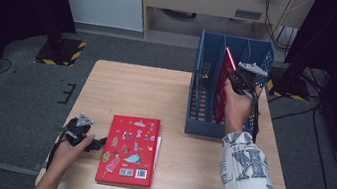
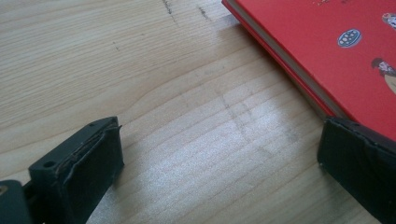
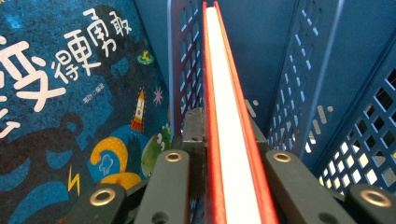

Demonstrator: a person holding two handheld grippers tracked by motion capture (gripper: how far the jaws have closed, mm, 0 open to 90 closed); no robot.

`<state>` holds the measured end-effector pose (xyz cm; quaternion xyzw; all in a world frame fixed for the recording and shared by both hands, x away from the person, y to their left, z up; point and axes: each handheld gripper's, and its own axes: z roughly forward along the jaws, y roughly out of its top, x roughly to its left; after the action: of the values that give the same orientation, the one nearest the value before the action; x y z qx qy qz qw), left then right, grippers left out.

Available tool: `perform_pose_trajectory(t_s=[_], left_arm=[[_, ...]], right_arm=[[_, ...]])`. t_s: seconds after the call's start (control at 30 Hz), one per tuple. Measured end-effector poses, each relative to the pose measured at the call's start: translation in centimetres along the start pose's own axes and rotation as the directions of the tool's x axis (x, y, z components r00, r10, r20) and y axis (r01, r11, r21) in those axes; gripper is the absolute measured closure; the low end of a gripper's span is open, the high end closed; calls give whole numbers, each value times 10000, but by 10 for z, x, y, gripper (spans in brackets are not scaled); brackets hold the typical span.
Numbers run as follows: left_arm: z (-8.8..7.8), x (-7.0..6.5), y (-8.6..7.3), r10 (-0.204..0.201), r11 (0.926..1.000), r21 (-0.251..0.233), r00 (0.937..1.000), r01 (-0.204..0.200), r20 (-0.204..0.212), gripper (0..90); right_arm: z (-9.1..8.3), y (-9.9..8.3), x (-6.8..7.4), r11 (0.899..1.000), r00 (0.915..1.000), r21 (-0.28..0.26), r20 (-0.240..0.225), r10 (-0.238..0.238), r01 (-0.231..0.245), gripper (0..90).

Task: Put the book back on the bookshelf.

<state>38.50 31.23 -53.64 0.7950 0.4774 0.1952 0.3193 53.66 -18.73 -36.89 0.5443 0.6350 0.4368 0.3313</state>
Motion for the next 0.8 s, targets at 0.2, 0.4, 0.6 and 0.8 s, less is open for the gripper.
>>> perform_pose_trajectory(t_s=[0.2, 0.4, 0.6, 0.8], left_arm=[[0, 0, 0, -4, 10000, -1, 10000, 4, 1, 0], [0, 0, 0, -5, 10000, 1, 10000, 5, 0, 0], [0, 0, 0, -4, 10000, 1, 10000, 4, 0, 0], [0, 0, 0, -5, 10000, 1, 10000, 5, 0, 0]], right_arm=[[-2, 2, 0, 10000, 9998, 69, -178, 25, -23, 759], [-6, 5, -2, 9999, 9983, 110, -591, -16, 22, 688], [-10, 10, -3, 9997, 9969, 62, -762, -217, 222, 611], [-9, 11, -4, 9996, 9961, 134, -845, -246, 258, 560]])
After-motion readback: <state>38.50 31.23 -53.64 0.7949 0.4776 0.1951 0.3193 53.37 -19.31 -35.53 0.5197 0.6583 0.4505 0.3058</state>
